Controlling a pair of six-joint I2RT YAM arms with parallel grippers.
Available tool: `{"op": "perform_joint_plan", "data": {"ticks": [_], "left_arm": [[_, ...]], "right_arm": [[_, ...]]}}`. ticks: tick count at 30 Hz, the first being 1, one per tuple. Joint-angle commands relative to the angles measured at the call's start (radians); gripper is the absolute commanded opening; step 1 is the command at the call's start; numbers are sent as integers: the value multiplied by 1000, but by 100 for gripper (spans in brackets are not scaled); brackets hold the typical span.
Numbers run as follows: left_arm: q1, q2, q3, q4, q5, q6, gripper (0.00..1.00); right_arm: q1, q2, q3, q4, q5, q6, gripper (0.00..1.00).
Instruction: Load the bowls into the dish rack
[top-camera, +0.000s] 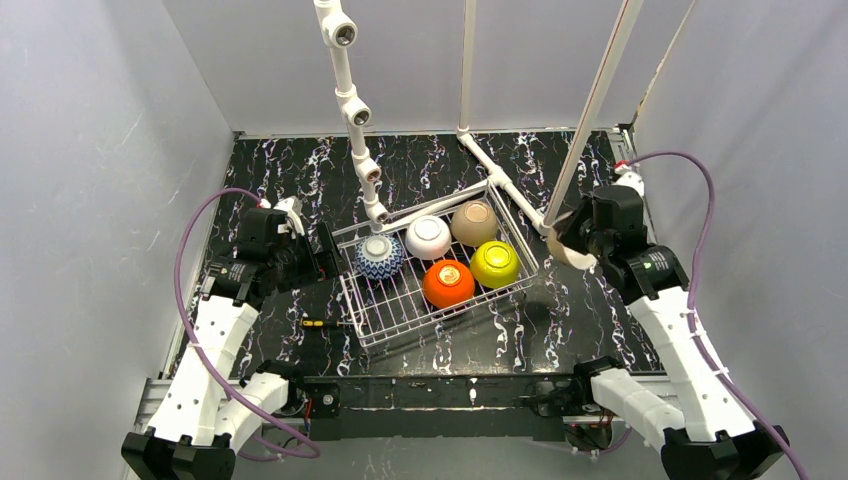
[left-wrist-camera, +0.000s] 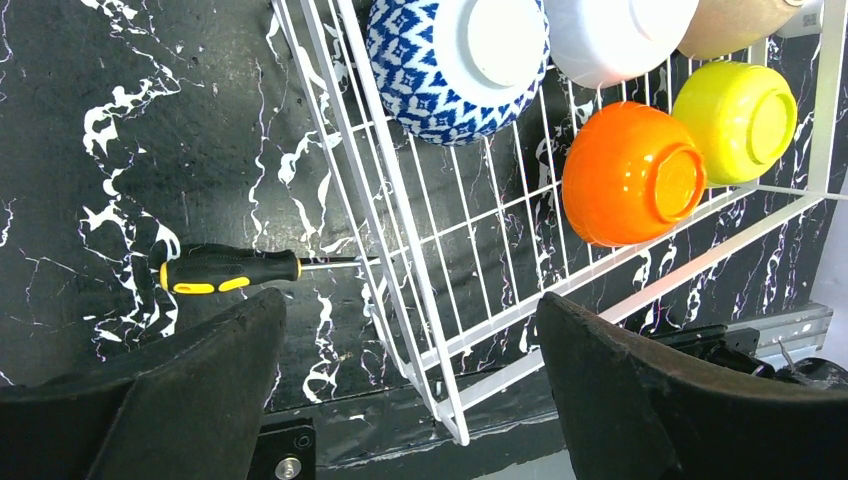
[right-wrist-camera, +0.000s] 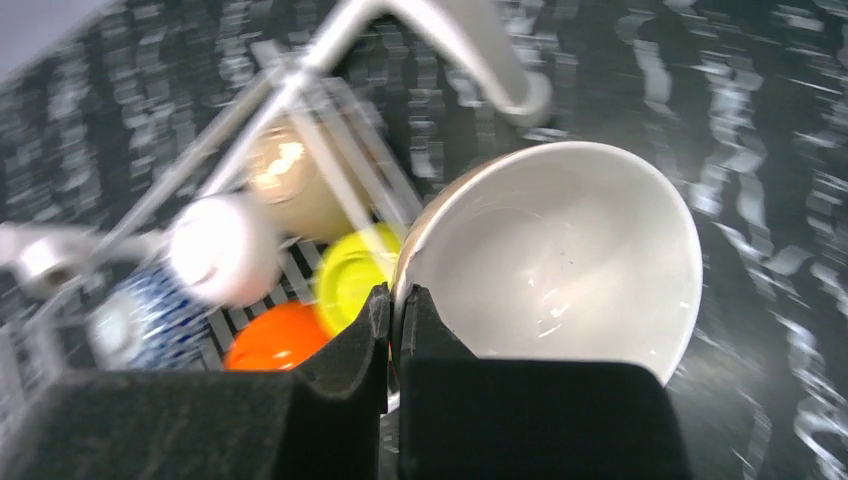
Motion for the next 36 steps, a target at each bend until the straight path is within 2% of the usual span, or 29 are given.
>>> {"op": "perform_joint_plan", "data": {"ticks": [1, 5, 10, 14, 17, 22, 24, 27, 33, 36], "left_arm": [[4, -1, 11, -5, 22, 21, 94], [4, -2, 3, -5, 20, 21, 95], [4, 15, 8, -2, 32, 16, 94], [4, 26, 13, 0, 41, 12, 94], [4, 31, 11, 3, 50, 10, 94], [4, 50, 5, 17, 77, 4, 89], [4, 55, -3, 21, 81, 4, 87], [4, 57, -22, 24, 76, 9, 83], [4, 58, -22, -3, 26, 47, 77], [4, 49, -6, -15, 4, 57, 77]], "right_arm": [[2, -85, -32, 391, -390, -85, 1], [1, -146, -83, 546, -481, -47, 1], [6, -122, -146, 735, -617, 83, 1], [60, -93, -187, 845, -633, 145, 1], [176, -63, -210, 903, -569, 153, 1], [481, 56, -180, 921, -358, 67, 1], [579, 110, -167, 951, -319, 51, 1], [656, 194, -149, 986, -263, 48, 1], [750, 329, -179, 1183, -305, 132, 1], [774, 378, -178, 1209, -297, 154, 1]]}}
